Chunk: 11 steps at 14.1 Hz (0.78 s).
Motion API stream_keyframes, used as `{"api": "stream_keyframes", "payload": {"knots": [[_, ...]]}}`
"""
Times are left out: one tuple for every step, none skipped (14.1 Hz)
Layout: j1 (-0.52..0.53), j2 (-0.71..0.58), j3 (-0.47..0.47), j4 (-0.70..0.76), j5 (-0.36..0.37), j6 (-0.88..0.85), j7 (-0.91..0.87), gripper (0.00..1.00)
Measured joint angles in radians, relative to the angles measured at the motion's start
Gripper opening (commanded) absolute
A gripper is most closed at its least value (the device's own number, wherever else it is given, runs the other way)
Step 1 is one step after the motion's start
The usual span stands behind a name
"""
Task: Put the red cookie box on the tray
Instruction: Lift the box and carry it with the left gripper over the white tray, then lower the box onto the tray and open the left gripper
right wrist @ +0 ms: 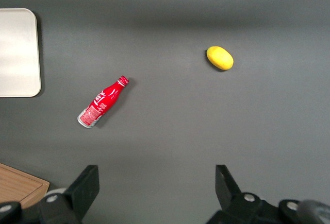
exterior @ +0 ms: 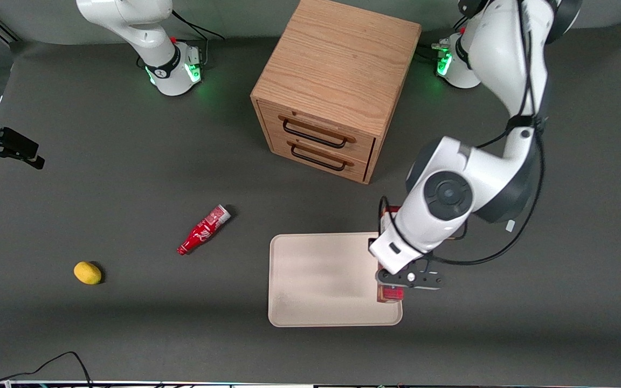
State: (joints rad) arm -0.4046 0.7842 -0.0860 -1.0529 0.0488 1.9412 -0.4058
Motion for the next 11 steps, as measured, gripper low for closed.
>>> {"api": "stream_keyframes", "payload": {"knots": [[0.000,0.034,0.001,0.015,0.014,0.013,-0.005,0.00],[0.000,0.067,0.003,0.029,0.032,0.023,-0.008,0.01],[0.000,0.095,0.005,0.039,0.052,0.039,-0.013,0.02],[0.000,0.121,0.007,0.046,0.063,0.058,-0.026,0.02],[0.000,0.142,0.007,0.049,0.069,0.078,-0.035,0.02],[0.000,0.161,0.007,0.053,0.072,0.095,-0.042,0.02],[0.000,0.177,0.006,0.055,0.074,0.112,-0.047,0.02],[0.000,0.189,0.006,0.057,0.075,0.129,-0.051,0.03],[0.000,0.199,0.006,0.057,0.076,0.144,-0.053,0.06],[0.000,0.206,0.006,0.058,0.077,0.158,-0.056,0.13],[0.000,0.212,0.006,0.059,0.077,0.167,-0.060,0.22]]}}
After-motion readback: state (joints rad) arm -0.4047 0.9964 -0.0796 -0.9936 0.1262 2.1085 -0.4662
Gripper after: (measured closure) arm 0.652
